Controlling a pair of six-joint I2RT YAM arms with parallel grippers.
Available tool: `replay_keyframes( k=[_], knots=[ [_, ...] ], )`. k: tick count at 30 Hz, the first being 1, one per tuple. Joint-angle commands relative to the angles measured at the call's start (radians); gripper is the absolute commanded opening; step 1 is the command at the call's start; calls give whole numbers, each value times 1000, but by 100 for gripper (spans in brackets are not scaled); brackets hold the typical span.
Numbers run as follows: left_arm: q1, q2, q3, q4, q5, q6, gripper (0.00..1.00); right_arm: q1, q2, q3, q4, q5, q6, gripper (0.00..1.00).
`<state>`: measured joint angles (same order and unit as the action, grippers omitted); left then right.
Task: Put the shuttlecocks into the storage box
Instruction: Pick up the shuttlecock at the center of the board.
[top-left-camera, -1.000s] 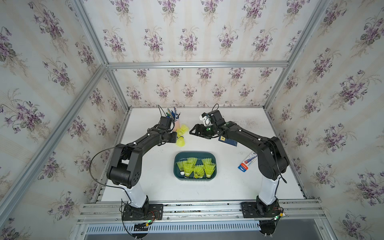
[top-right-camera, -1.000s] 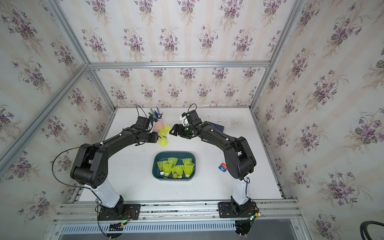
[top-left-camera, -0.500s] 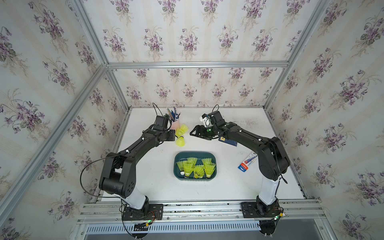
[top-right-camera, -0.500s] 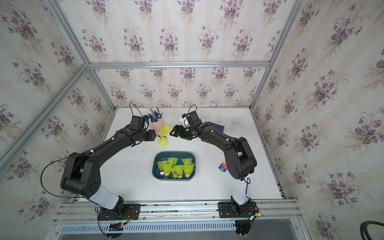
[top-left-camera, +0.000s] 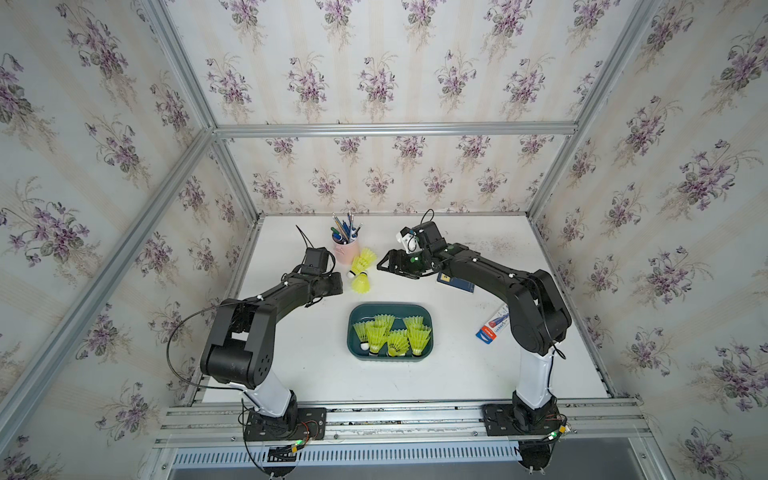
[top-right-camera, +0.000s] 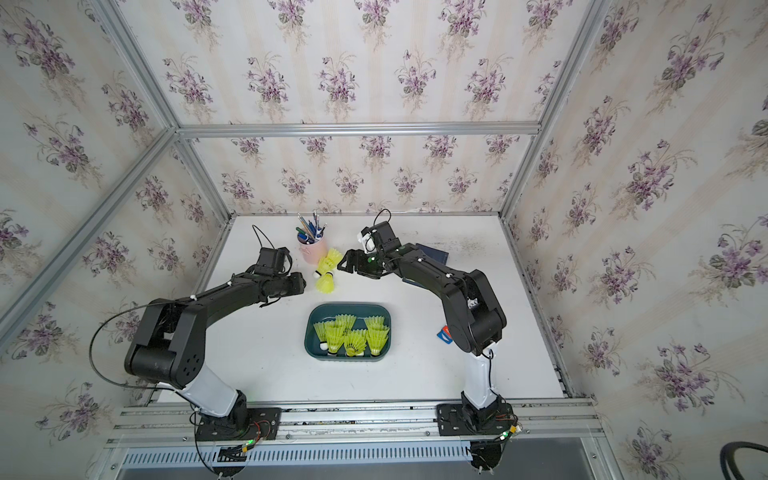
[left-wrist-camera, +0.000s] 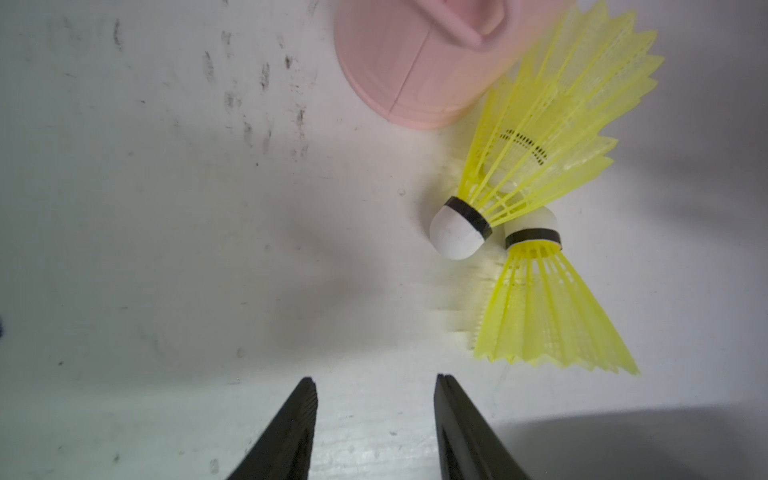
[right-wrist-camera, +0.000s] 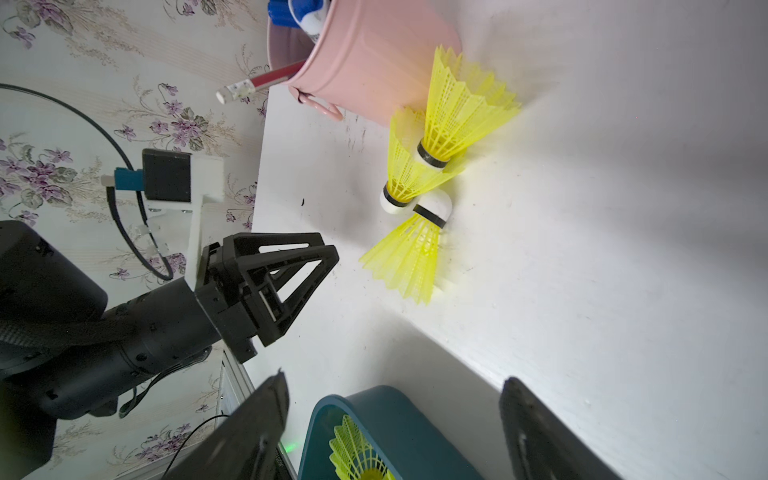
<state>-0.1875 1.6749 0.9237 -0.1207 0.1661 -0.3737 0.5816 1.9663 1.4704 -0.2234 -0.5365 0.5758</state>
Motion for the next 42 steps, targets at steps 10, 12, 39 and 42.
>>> replay_keyframes(
  k=[10,12,39,42],
  knots=[
    [-2,137,31,210,100,-9,61,-10,42,62,-1,-20,3,83],
    [-9,158,44,214,108,0,63,-11,46,66,-5,-21,2,83],
    [-107,279,167,168,6,87,65,-26,47,41,-4,-49,7,82],
    [-120,274,160,161,-5,82,62,-27,46,38,0,-50,6,83]
  ],
)
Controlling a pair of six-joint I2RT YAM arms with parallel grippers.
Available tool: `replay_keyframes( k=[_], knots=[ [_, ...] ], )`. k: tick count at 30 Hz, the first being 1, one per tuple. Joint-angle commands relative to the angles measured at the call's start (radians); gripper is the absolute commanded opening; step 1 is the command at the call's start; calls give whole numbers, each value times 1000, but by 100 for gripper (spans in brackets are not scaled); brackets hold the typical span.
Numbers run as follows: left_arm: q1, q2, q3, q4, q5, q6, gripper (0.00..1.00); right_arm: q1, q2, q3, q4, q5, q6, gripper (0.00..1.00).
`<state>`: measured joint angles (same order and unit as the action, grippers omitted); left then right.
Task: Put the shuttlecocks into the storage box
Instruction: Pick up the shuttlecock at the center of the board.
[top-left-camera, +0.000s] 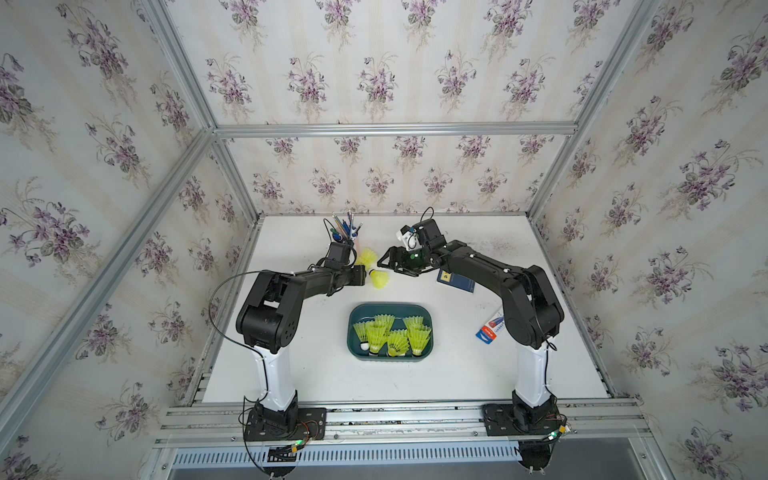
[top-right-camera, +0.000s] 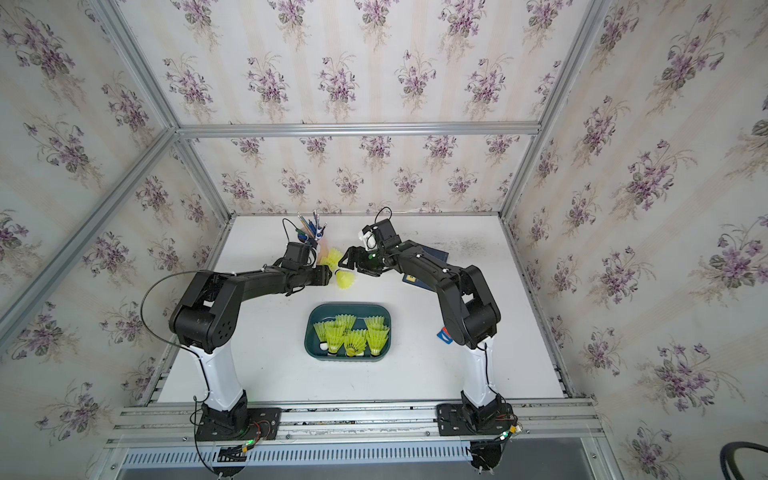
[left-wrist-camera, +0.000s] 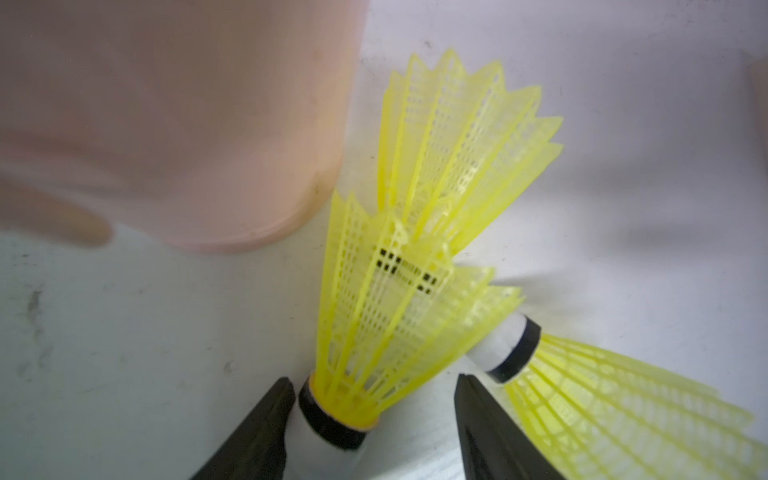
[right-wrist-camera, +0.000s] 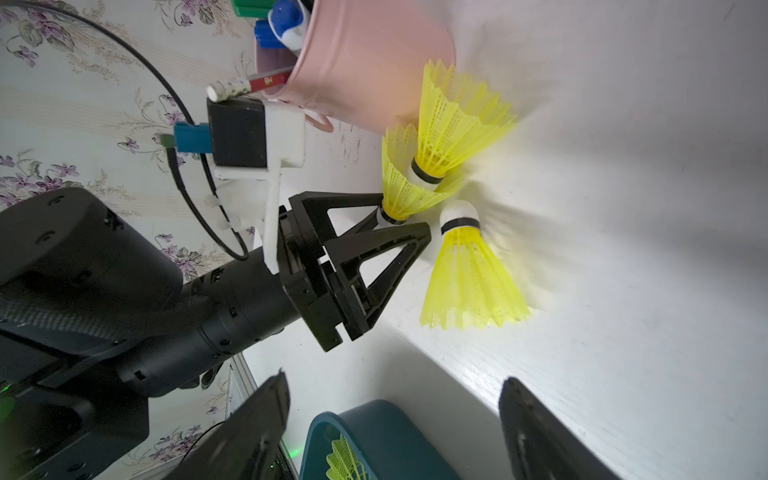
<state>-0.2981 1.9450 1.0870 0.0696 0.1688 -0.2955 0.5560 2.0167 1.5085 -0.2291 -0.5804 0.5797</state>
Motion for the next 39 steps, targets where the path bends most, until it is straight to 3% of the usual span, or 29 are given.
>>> replay_keyframes(
  k=[1,6,19,39],
  knots=[
    [-13,-2,-8,-30,-13,3,60,-1,-3,0,6,-6,3,83],
    [-27,-20,-22,-30,-32,-1,46,-4,1,-3,9,-1,2,81],
    [-54,-46,-35,-62,-50,32,27,-4,1,-7,13,-1,5,80],
    [-108,-242,-166,-169,-61,-31,21,-4,-37,-26,1,-8,13,79]
  ],
)
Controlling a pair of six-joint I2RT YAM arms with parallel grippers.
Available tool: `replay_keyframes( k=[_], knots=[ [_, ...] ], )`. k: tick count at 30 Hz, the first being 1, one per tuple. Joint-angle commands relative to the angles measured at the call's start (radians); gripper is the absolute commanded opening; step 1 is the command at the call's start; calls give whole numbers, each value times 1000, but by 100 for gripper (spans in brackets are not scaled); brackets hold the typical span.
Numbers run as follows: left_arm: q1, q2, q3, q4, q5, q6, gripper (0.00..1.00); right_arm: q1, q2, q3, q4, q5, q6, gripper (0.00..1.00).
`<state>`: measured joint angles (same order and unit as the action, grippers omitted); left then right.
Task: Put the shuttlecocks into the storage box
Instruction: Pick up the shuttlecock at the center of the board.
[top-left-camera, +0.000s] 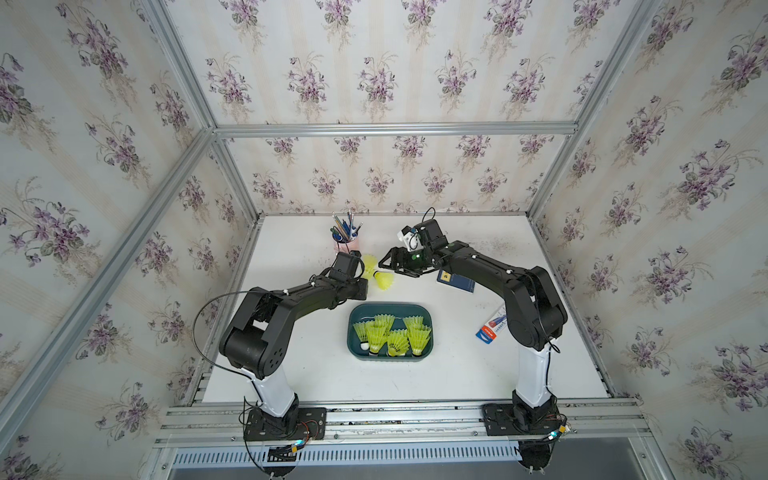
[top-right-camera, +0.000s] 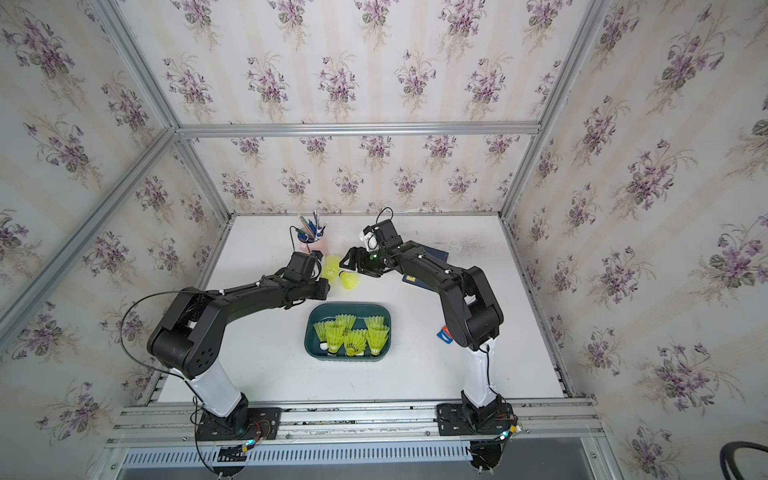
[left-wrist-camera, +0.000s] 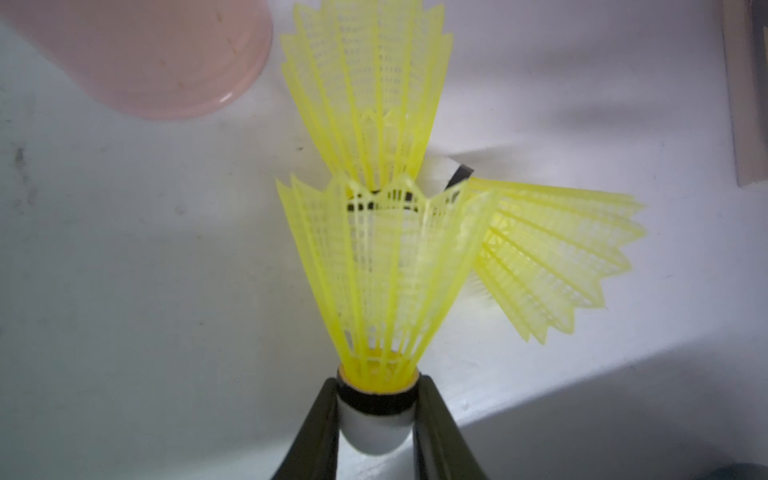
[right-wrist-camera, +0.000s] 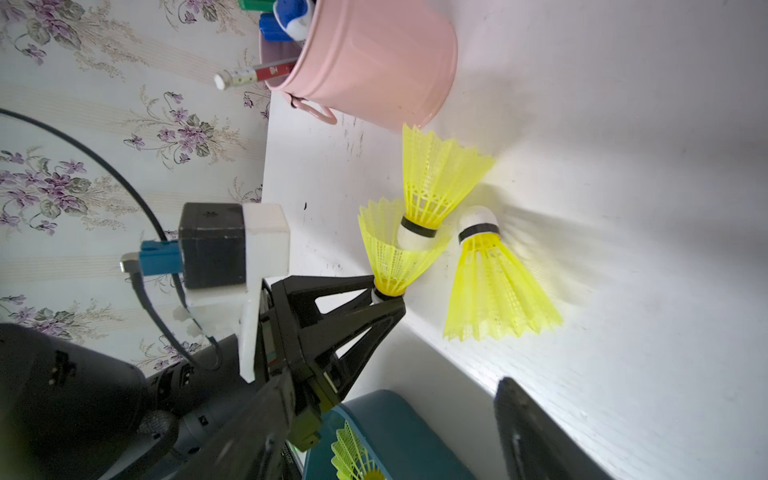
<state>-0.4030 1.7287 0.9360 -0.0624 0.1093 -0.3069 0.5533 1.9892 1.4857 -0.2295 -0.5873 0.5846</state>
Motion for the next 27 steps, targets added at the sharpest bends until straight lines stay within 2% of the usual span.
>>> replay_keyframes(
  k=[1,11,22,27],
  knots=[
    [-3,-37,-23,-46,-4,-21,21,-1,-10,-2,-2,0,10,80],
    [-6,-95,-25,-210,-11,-22,21,-1,-20,10,-71,-11,7,79],
    [-1,-37,132,-575,6,-64,20,8,-41,41,-194,1,-63,79],
    [16,43,259,-742,42,-86,18,20,-65,31,-211,6,-75,79]
  ],
)
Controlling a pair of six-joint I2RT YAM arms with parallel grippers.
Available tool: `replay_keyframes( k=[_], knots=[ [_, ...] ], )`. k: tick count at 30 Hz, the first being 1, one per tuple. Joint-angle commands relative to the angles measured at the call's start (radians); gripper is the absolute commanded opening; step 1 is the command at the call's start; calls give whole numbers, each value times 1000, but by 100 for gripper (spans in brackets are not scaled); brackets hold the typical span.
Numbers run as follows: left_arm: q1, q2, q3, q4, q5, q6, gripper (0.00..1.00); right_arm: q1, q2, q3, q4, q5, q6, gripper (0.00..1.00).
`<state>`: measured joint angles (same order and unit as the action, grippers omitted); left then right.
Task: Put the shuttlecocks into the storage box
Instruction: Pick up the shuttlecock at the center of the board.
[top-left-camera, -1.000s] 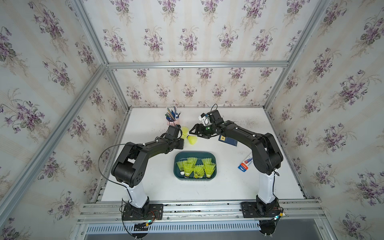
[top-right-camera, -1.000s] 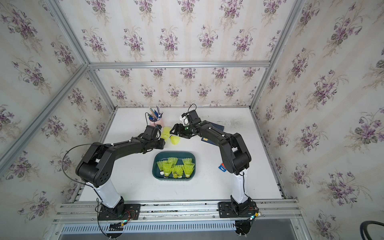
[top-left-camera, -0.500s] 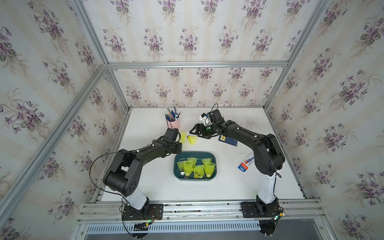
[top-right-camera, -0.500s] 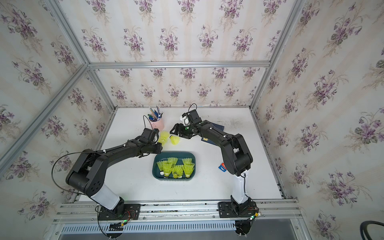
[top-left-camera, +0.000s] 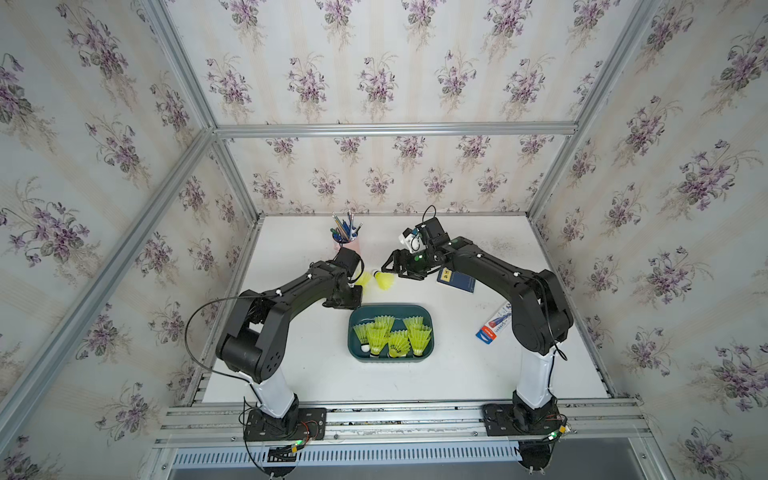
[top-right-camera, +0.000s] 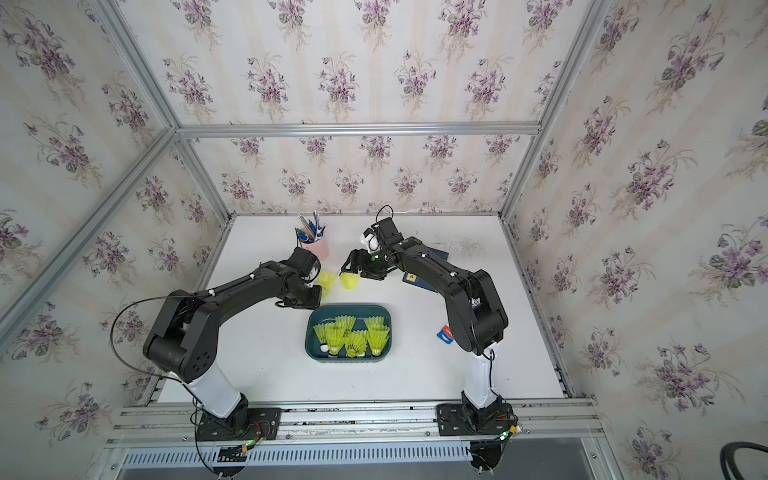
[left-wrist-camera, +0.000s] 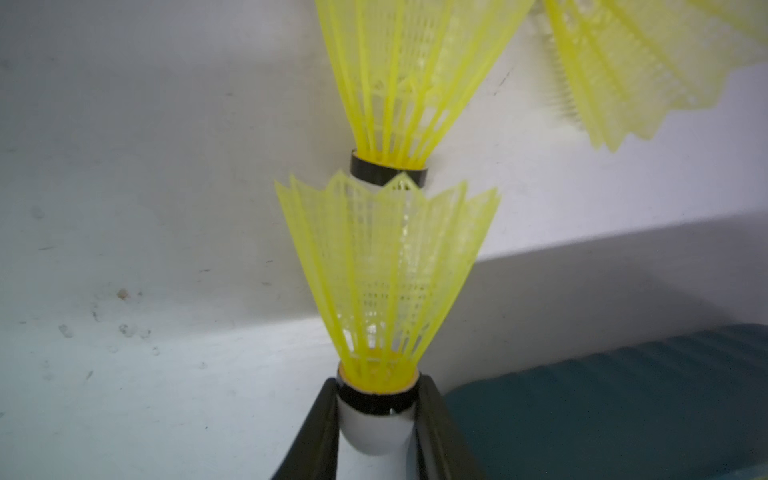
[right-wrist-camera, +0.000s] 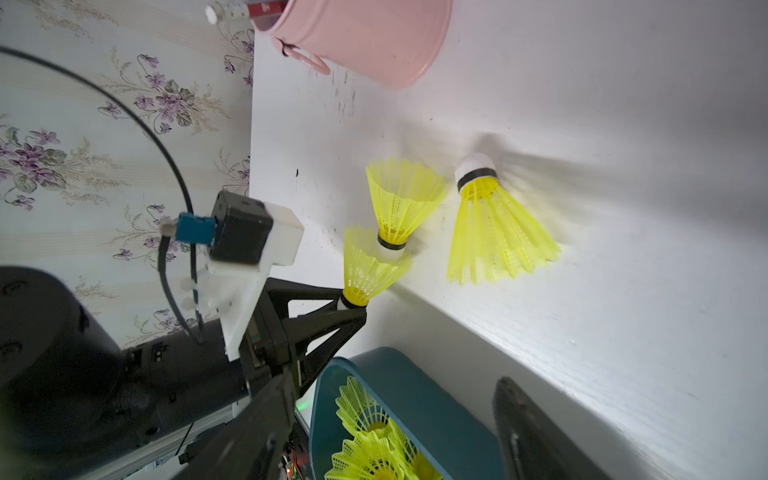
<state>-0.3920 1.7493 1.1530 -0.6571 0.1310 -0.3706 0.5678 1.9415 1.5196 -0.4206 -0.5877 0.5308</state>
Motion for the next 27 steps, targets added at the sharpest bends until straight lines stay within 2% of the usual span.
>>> replay_keyframes(
  k=[1,7,16,22,27],
  knots=[
    [8,35,72,-174,22,-25,18,8,-23,-9,-17,6,-20,79],
    [15,76,170,-312,-41,-33,15,14,-43,-18,-14,0,-17,79],
    [16,58,171,-404,-41,-20,12,15,-46,-7,-34,-9,-28,79],
    [15,-40,141,-424,-62,-32,11,15,-52,-6,-34,-8,-28,79],
    [16,-175,93,-394,-44,-91,11,15,-69,-10,-40,9,-41,78]
  ],
)
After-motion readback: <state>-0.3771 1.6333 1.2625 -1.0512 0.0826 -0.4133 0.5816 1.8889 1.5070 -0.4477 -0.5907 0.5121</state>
